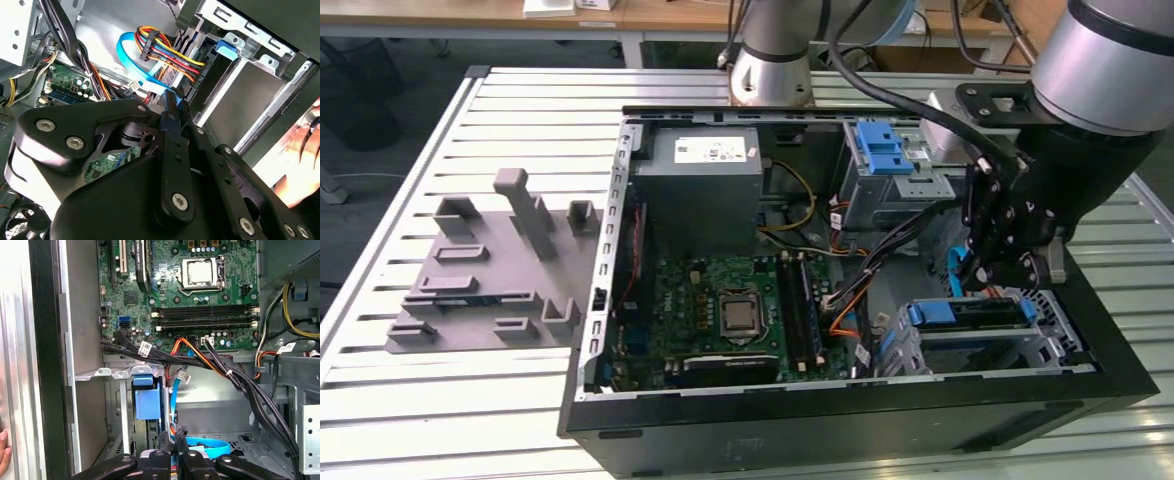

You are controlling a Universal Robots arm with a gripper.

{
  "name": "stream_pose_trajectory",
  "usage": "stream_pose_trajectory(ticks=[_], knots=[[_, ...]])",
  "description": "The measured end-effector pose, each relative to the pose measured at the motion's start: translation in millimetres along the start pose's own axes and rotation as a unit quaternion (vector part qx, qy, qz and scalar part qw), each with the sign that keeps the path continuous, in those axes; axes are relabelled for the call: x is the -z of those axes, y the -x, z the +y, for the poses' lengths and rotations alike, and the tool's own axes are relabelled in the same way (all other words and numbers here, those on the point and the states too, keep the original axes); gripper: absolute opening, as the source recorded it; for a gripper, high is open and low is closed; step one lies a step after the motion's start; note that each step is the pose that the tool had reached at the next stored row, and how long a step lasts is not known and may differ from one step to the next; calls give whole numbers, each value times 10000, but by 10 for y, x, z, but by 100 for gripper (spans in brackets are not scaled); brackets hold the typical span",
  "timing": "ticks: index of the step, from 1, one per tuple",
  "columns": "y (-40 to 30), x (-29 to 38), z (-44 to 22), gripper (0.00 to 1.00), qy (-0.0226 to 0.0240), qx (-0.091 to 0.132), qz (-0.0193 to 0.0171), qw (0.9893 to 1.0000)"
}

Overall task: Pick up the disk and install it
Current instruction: 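Insert the second disk wire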

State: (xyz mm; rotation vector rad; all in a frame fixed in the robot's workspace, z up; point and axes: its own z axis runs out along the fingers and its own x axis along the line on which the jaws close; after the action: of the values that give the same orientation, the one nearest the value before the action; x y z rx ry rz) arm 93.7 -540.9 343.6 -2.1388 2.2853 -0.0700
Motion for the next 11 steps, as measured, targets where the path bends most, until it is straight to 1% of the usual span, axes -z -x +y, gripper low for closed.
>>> stream_pose_trajectory(ticks=[1,3,5,8,10,11], knots=[[0,0,0,16,0,0,0,10000],[-4,-3,0,16,1,-1,-11,10000],[-22,-10,-1,16,1,-1,-21,10000],[-49,-26,-2,16,2,-1,-22,10000],[-54,-39,-2,16,1,-1,-22,10000],[-68,-55,-2,16,2,-1,-21,10000]])
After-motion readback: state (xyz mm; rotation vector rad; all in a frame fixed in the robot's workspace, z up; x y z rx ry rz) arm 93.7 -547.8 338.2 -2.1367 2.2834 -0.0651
